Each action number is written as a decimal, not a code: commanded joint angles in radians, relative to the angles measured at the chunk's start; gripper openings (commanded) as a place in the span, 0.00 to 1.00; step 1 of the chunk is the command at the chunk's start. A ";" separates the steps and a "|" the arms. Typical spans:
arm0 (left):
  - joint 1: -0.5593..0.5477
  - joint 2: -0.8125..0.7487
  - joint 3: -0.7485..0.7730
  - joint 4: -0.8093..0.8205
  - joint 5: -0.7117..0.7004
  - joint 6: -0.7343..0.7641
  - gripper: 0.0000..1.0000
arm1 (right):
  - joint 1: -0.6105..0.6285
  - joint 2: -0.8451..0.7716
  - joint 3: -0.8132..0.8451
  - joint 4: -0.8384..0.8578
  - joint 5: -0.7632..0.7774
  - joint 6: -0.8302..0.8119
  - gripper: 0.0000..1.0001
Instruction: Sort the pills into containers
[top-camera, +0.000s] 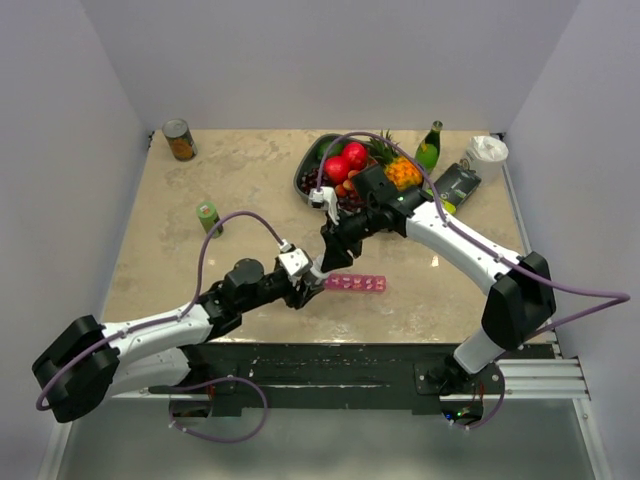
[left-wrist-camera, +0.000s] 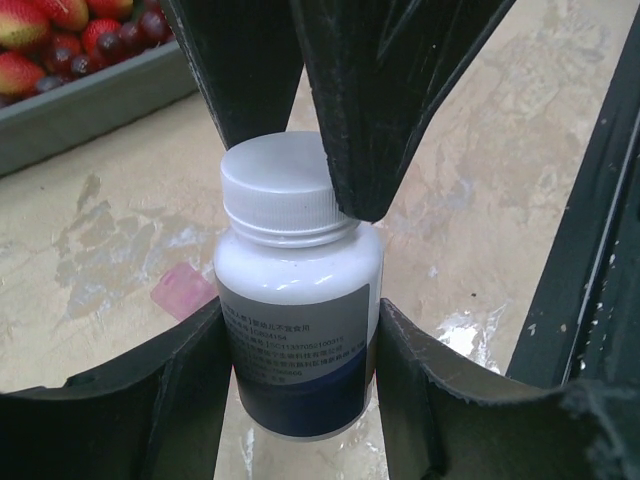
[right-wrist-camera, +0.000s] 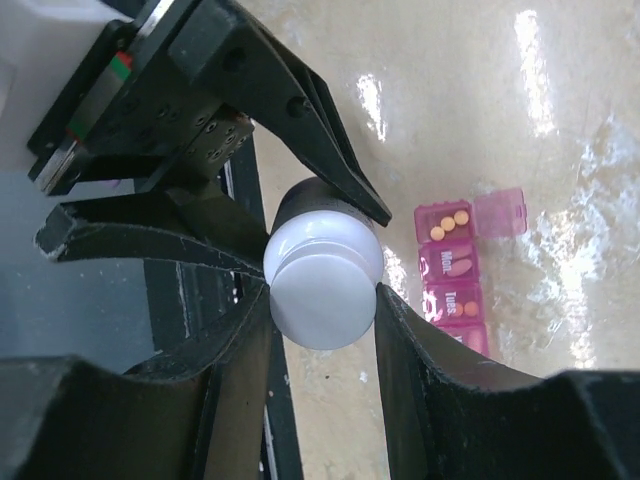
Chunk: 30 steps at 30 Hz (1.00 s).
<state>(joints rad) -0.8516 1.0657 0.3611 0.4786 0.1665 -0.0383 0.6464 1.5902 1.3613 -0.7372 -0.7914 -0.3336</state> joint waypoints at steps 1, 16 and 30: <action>-0.006 0.007 0.107 0.253 -0.039 0.083 0.00 | 0.030 0.016 0.022 -0.068 -0.025 0.104 0.44; -0.006 -0.016 0.065 0.199 0.021 0.063 0.00 | -0.036 -0.036 0.163 -0.281 -0.086 -0.183 0.93; -0.006 -0.150 0.082 -0.030 0.260 0.057 0.00 | -0.079 -0.197 0.190 -0.453 -0.057 -0.801 0.99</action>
<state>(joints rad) -0.8543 0.9520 0.4038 0.4881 0.2974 0.0113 0.5636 1.4590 1.5501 -1.1381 -0.8211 -0.8391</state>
